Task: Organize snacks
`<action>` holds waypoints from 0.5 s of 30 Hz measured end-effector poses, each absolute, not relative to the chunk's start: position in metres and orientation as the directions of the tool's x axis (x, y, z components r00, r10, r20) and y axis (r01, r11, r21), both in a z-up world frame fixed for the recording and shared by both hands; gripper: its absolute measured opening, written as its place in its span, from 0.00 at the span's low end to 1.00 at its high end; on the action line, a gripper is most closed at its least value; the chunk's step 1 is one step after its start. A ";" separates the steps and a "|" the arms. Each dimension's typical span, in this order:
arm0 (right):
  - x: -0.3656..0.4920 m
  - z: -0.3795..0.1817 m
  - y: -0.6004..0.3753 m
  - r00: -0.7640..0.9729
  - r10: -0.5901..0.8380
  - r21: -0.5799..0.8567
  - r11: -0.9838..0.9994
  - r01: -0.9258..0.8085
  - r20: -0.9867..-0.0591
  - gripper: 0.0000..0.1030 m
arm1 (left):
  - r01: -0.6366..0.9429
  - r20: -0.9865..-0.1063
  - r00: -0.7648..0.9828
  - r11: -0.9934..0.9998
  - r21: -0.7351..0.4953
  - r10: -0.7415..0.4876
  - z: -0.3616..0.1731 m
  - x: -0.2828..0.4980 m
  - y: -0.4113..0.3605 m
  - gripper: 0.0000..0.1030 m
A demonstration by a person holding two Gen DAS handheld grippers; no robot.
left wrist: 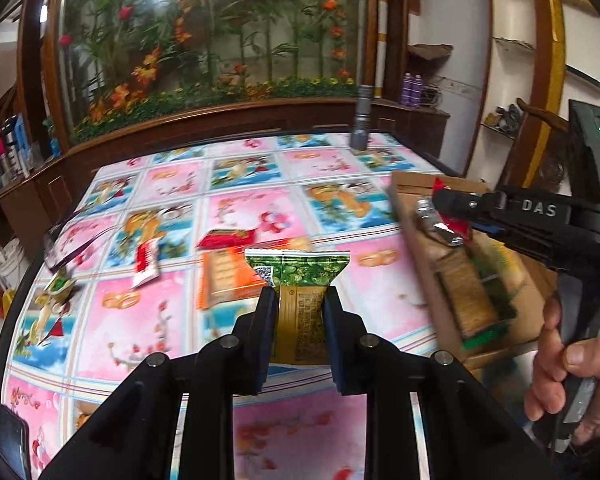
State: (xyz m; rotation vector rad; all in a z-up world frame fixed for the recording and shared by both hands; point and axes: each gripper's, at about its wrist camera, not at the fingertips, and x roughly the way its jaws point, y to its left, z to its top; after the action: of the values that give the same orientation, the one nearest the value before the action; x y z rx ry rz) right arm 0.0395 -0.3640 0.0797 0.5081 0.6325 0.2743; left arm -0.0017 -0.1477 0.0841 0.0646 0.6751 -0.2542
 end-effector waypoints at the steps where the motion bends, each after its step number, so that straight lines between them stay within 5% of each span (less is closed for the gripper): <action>1: 0.038 0.081 -0.371 0.783 0.388 0.536 0.840 -0.083 -0.487 0.19 | 0.264 -0.624 0.750 0.964 -0.022 -0.219 0.086 -0.002 -0.153 0.22; 15: 0.009 0.079 -0.451 0.838 0.306 0.592 0.806 0.025 -0.451 0.19 | 0.373 -0.615 0.715 0.926 -0.066 -0.332 0.107 -0.003 -0.212 0.22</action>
State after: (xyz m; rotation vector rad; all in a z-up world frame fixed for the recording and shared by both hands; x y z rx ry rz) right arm 0.0094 -0.4505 0.0788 0.6231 0.5645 0.1591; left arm -0.0032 -0.2115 0.1074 0.0642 0.6682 -0.3904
